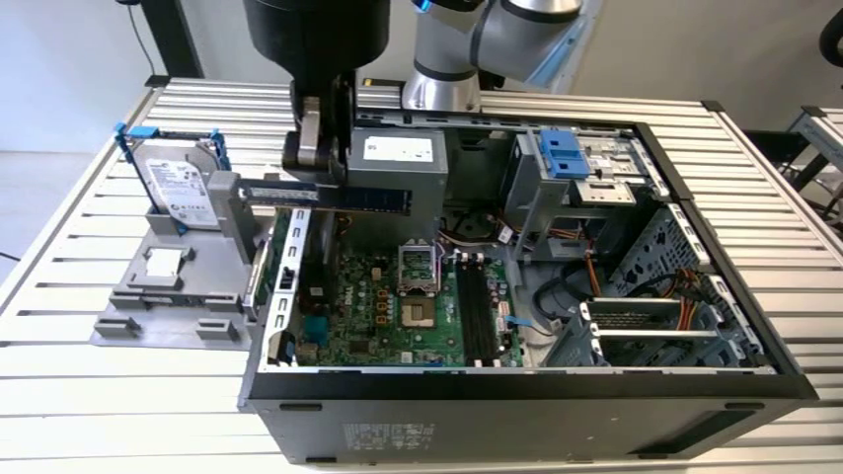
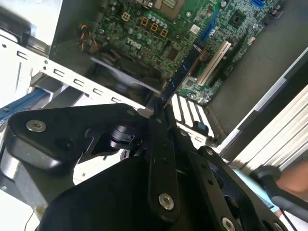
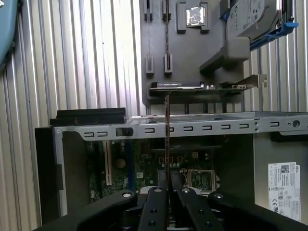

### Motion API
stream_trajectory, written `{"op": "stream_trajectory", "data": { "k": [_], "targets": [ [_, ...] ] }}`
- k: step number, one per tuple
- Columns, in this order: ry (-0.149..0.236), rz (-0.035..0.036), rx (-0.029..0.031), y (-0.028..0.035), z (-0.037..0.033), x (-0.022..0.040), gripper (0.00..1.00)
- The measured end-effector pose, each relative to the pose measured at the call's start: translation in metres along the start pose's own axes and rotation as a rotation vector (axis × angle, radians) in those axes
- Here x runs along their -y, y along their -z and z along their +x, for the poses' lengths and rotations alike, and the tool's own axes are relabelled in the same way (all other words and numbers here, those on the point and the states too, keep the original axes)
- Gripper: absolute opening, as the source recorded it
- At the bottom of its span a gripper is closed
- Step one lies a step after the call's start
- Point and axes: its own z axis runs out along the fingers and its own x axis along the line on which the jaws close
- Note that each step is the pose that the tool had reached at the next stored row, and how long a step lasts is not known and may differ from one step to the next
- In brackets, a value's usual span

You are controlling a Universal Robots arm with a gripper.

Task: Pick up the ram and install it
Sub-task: 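Pick up the ram and move it above insertion slot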

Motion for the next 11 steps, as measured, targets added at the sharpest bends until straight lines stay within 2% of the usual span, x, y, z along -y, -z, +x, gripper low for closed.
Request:
{"op": "stream_trajectory", "data": {
  "k": [11],
  "targets": [
    [0.0, 0.0, -0.0002, 0.0004, -0.0014, 0.0169, 0.0]
  ]
}}
